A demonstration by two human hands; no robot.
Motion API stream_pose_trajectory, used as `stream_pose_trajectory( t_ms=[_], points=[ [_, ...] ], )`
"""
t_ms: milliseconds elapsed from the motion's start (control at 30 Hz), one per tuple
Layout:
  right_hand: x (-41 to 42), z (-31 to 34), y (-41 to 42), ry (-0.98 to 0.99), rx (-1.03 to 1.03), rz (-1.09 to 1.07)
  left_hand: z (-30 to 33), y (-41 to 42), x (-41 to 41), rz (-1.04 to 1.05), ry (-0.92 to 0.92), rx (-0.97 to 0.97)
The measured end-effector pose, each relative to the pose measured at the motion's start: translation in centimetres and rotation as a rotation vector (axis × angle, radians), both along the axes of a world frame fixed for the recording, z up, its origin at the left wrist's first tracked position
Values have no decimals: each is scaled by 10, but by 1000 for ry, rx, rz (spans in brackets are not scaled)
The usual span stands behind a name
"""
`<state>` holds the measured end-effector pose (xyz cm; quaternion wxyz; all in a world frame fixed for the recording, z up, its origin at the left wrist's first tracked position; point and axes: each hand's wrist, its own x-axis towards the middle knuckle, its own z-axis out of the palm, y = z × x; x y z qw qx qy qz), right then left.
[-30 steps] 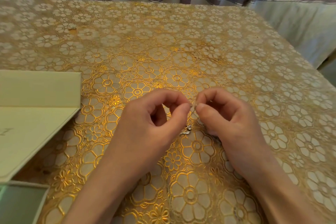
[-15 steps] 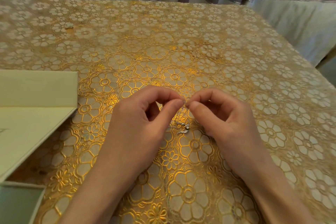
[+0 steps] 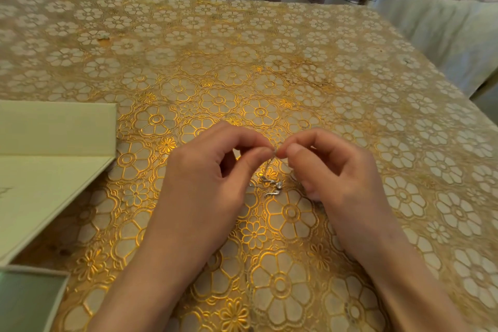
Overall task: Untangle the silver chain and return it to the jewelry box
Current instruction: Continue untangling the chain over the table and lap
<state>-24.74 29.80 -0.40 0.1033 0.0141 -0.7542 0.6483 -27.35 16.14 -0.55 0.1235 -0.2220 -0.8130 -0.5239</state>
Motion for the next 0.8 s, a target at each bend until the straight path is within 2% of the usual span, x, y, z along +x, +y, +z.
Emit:
stream_pose_trajectory(
  t_ms=[800],
  points=[
    [-1,-3,0,-22,29,67,-4,-2,-2,-37,54,-59]
  ],
)
